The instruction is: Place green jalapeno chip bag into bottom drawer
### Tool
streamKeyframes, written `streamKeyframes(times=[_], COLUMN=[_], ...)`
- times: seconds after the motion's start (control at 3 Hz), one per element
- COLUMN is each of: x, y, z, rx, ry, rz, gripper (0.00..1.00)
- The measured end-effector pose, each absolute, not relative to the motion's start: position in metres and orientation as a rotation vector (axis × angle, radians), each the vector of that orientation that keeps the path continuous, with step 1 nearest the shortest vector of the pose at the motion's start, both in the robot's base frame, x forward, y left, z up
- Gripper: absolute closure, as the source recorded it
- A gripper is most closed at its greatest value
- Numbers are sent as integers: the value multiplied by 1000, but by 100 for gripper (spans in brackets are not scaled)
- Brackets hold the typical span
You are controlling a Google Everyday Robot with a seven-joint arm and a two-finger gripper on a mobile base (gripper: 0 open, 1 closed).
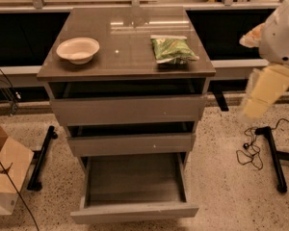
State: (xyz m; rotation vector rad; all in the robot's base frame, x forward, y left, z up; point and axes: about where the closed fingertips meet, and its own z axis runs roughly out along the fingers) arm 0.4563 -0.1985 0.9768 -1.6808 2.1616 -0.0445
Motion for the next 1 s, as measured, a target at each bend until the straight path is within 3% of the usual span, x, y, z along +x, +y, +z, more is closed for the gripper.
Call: streamKeyframes(times=[0.67, 1.0], x=[559, 559], y=[-100, -100], z=[1000, 1000], rx=[-1492, -1491], ry=[2039, 2039], rz=[187, 187], gripper=[0, 0])
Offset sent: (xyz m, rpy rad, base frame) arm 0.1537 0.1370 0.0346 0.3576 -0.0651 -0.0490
